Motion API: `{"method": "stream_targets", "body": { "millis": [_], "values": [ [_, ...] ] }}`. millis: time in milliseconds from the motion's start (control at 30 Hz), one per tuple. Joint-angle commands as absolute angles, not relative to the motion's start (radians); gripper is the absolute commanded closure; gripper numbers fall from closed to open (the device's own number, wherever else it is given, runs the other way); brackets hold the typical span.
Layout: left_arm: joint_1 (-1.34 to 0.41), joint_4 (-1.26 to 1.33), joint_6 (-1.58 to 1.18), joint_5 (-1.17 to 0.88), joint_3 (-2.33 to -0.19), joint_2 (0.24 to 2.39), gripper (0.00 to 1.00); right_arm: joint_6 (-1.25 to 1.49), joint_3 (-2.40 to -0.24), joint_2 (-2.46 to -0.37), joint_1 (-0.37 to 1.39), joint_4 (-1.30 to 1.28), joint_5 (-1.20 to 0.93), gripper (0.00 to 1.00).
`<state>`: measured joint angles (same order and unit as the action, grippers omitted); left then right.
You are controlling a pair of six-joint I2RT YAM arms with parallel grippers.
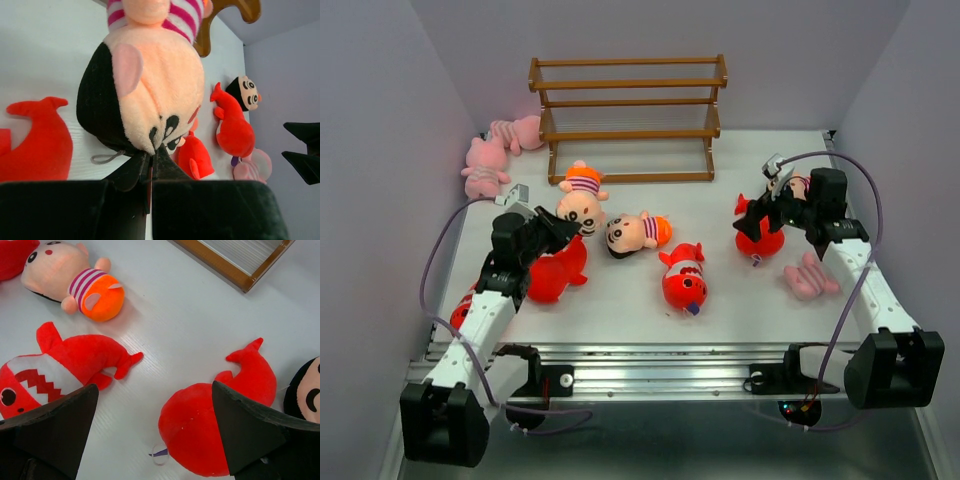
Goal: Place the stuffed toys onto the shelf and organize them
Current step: Place the stuffed toy onto shelf
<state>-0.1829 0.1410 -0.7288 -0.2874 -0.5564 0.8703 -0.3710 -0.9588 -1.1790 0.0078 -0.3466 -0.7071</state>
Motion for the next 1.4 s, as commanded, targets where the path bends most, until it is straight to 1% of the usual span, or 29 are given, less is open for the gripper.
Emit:
{"method": "stream_targets", "body": {
  "millis": [0, 233, 400, 533, 733, 967, 1367],
  "values": [
    [-0.071, 0.219, -0.672, -0.494, -0.589, 0.946, 1.00, -0.397, -0.950, -1.164, 0.011, -0.293, -0.716, 0.00],
    [0.060, 0.282, -0.601, -0.675, -0.660, 1.136, 1.00, -0.406, -0.946, -1.164, 0.011, -0.293, -0.707, 0.00],
    [0.092, 0.265, -0.549, -0.729, -0.744, 1.265, 1.00, -0.408, -0.945, -1.172, 0.011, -0.293, -0.707, 0.00],
    [0.107, 0.307, -0.558, -0.756, -0.779, 1.365, 1.00, -0.410, -0.943, -1.177, 0.011, -0.293, -0.704, 0.00],
    [0.114, 0.411, -0.626, -0.733, -0.862, 1.489, 1.00, -0.411, -0.942, -1.183, 0.011, -0.293, -0.701, 0.00],
    [0.114, 0.443, -0.653, -0.709, -1.018, 1.712, 1.00, -0.417, -0.942, -1.186, 0.011, -0.293, -0.696, 0.00],
    [0.114, 0.572, -0.778, -0.686, -1.253, 1.954, 1.00, -0.422, -0.940, -1.193, 0.011, -0.298, -0.699, 0.00]
  ]
}}
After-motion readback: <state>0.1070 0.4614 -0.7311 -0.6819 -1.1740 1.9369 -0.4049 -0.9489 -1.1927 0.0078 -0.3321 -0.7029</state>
